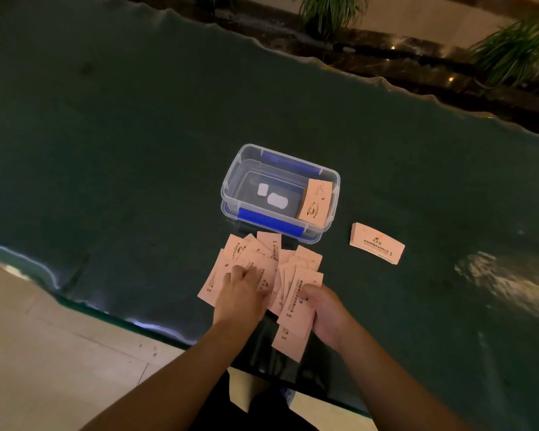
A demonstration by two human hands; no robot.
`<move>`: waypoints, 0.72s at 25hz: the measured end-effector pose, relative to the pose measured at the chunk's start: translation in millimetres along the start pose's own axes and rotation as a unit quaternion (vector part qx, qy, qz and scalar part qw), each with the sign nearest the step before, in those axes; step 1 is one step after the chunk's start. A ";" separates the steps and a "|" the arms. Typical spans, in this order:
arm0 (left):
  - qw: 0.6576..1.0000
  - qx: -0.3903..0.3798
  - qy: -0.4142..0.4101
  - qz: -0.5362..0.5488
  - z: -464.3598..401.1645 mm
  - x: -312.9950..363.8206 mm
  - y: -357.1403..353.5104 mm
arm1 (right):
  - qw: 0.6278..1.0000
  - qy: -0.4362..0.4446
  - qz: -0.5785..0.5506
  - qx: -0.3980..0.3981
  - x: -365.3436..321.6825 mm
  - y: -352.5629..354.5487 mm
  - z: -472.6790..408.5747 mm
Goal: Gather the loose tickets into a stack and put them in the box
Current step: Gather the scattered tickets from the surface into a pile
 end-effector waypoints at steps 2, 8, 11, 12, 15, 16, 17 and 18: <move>0.997 -0.015 -0.027 0.066 2.6 10.2 -8.7 | 1.000 0.008 0.002 0.001 3.7 2.2 1.1; 0.978 -0.037 -0.052 0.196 2.8 23.3 -17.4 | 0.996 0.046 0.060 0.054 -0.4 8.4 6.0; 0.984 0.008 -0.044 0.170 7.6 18.4 -8.2 | 0.991 0.049 0.096 0.081 -1.1 6.1 9.4; 0.990 0.052 -0.022 0.126 8.5 10.6 0.1 | 0.991 0.043 0.092 0.082 -1.4 6.7 10.0; 0.993 0.083 0.074 0.050 11.1 -18.9 17.4 | 0.998 0.015 0.044 0.051 -0.6 9.6 11.0; 0.993 0.068 0.083 0.053 9.6 -25.4 18.5 | 0.999 0.006 0.031 0.033 0.2 8.2 11.9; 0.993 0.051 0.080 0.064 8.2 -27.5 17.3 | 1.000 0.000 0.023 0.016 1.0 5.4 13.2; 0.993 0.039 0.071 0.081 6.5 -25.5 14.5 | 1.000 -0.003 0.019 0.001 1.6 1.4 14.5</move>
Point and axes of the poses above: each hand's wrist, its own z-axis away from the middle knuckle, its own y-axis out of the back of the hand, x = y × z, the point moved 5 cm from there along -z, towards the middle knuckle, and after that the axes turned 14 degrees about -y, right-handed, at the moved point
